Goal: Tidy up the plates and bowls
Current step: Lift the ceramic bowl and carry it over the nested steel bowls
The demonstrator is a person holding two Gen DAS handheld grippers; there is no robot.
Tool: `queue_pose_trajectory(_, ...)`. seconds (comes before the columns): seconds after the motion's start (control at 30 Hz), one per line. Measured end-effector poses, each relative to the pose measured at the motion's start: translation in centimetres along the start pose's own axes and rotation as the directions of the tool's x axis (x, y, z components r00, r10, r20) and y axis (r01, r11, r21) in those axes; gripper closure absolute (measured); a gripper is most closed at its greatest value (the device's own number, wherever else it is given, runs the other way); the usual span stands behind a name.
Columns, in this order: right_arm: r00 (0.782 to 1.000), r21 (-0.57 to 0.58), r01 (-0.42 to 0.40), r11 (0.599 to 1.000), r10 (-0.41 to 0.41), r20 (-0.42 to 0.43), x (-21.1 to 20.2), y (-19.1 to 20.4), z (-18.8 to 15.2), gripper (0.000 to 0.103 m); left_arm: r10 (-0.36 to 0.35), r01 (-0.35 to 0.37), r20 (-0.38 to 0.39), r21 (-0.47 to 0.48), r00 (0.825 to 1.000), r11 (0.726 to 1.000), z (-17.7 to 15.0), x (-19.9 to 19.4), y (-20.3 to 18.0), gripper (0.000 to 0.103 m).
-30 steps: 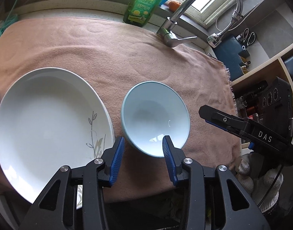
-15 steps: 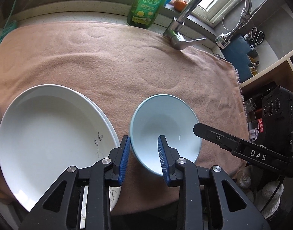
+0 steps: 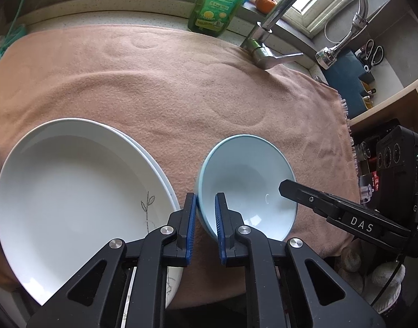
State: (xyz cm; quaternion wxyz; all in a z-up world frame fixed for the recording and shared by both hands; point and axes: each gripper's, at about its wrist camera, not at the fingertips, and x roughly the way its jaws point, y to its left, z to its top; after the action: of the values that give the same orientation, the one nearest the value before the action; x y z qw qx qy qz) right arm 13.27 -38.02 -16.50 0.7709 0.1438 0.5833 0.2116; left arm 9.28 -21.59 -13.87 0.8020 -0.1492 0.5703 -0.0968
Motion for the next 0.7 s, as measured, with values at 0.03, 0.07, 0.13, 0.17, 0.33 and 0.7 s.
queue_pose_trajectory(0.03, 1.0, 0.001, 0.004, 1.0, -0.004, 0.003, -0.1, 0.1, 0.1, 0.092, 0.002, -0.002, 0.001, 0.002, 1.0, 1.0, 0.0, 0.0, -0.1, 0.091)
queue_pose_trajectory(0.07, 1.0, 0.004, 0.005, 1.0, -0.005, 0.006, -0.2, 0.1, 0.1, 0.092, 0.001, -0.001, 0.001, 0.004, 1.0, 1.0, 0.0, -0.1, -0.1, 0.091)
queue_pose_trajectory(0.13, 1.0, 0.012, 0.004, 1.0, -0.004, 0.01, -0.3, 0.1, 0.3, 0.092, -0.009, 0.009, 0.001, -0.002, 1.0, 1.0, 0.1, -0.1, 0.0, 0.091)
queue_pose_trajectory(0.17, 1.0, 0.019, 0.001, 1.0, -0.002, 0.009, -0.4, 0.1, 0.4, 0.092, -0.014, 0.014, -0.001, -0.006, 1.0, 1.0, 0.2, -0.2, 0.1, 0.091)
queue_pose_trajectory(0.33, 1.0, 0.002, 0.017, 1.0, -0.017, 0.019, -1.4, 1.1, 1.4, 0.092, -0.035, 0.035, 0.036, -0.004, 0.999, 0.999, 0.9, -1.5, -0.1, 0.091)
queue_pose_trajectory(0.7, 0.997, -0.03, 0.025, 0.999, -0.022, 0.074, -3.8, 5.7, 2.5, 0.092, -0.071, 0.07, 0.132, 0.016, 0.989, 0.997, 2.8, -5.9, 0.8, 0.091)
